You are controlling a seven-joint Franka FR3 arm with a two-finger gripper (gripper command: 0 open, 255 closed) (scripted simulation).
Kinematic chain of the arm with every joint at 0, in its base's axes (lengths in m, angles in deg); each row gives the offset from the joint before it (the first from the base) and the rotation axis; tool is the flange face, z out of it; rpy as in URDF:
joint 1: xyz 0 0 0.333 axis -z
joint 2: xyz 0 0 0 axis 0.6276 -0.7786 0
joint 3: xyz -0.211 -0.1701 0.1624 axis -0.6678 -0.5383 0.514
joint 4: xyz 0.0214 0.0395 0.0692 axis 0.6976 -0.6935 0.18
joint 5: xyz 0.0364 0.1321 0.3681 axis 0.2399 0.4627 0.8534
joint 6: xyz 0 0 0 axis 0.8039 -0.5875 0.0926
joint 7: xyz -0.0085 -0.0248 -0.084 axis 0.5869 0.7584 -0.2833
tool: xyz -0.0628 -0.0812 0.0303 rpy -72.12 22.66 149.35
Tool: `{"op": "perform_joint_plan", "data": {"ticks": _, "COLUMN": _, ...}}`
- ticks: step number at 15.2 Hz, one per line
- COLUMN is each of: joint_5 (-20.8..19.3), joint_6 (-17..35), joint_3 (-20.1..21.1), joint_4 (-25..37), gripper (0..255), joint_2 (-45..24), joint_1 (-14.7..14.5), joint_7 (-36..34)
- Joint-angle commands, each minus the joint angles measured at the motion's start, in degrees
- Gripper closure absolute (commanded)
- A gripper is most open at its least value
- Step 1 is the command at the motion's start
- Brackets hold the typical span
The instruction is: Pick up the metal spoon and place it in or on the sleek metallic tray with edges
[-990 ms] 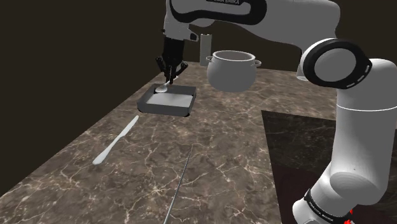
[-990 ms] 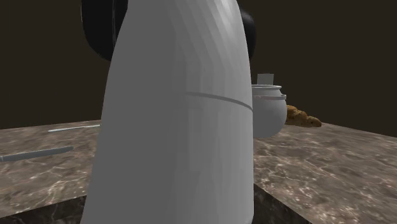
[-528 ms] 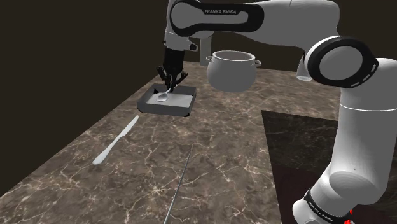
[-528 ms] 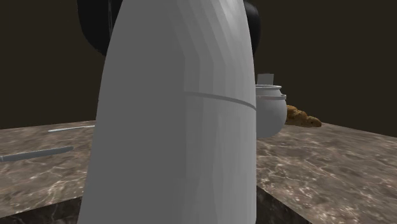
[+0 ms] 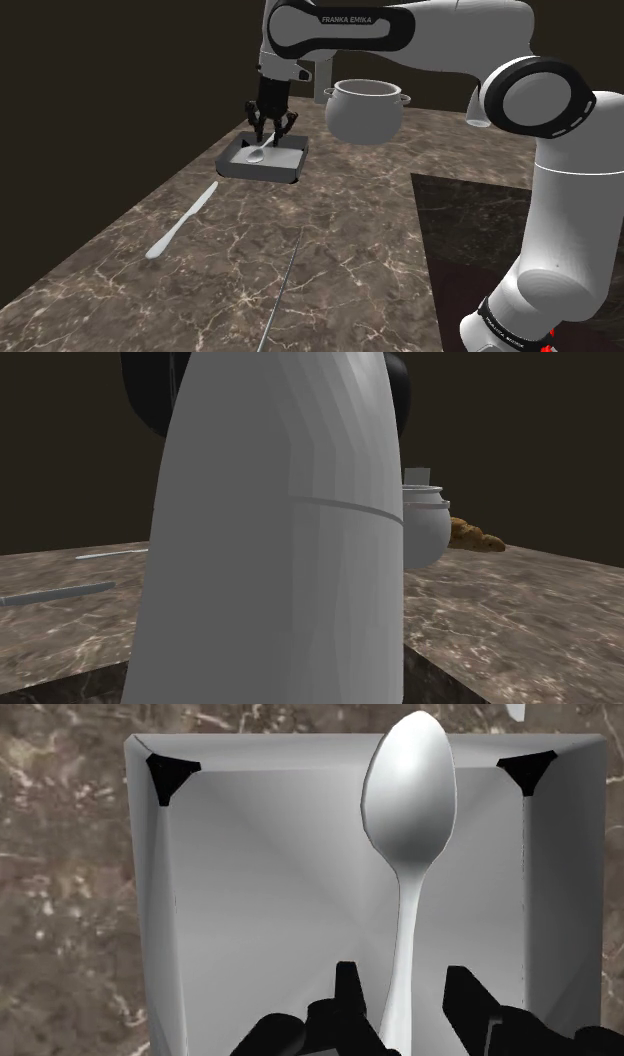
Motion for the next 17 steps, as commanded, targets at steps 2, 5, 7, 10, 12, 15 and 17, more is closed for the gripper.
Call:
{"op": "perform_joint_plan", "data": {"ticks": 2, "joint_5": 0.0, "joint_6": 0.0, "joint_3": 0.0, "joint_4": 0.0, "gripper": 0, "joint_2": 0.0, "joint_1": 0.0, "joint_7": 0.0}}
{"op": "perform_joint_plan", "data": {"ticks": 5, "joint_5": 0.0, "joint_6": 0.0, "joint_3": 0.0, "joint_4": 0.0, "gripper": 0, "joint_2": 0.0, "joint_1": 0.0, "joint_7": 0.0}}
{"op": "perform_joint_plan", "data": {"ticks": 7, "joint_5": -0.2, "joint_6": -4.1, "joint_3": 0.0, "joint_4": 4.7, "gripper": 0, "joint_2": -0.6, "joint_1": -0.1, "joint_7": -0.2}}
{"op": "perform_joint_plan", "data": {"ticks": 10, "joint_5": -0.6, "joint_6": -8.1, "joint_3": -0.1, "joint_4": 9.6, "gripper": 0, "joint_2": -1.6, "joint_1": -0.3, "joint_7": -0.4}}
{"op": "perform_joint_plan", "data": {"ticks": 12, "joint_5": -0.6, "joint_6": -8.1, "joint_3": -0.1, "joint_4": 9.6, "gripper": 0, "joint_2": -1.6, "joint_1": -0.3, "joint_7": -0.4}}
{"op": "perform_joint_plan", "data": {"ticks": 15, "joint_5": -0.6, "joint_6": -8.1, "joint_3": -0.1, "joint_4": 9.6, "gripper": 0, "joint_2": -1.6, "joint_1": -0.3, "joint_7": -0.4}}
{"op": "perform_joint_plan", "data": {"ticks": 17, "joint_5": -0.6, "joint_6": -8.1, "joint_3": -0.1, "joint_4": 9.6, "gripper": 0, "joint_2": -1.6, "joint_1": -0.3, "joint_7": -0.4}}
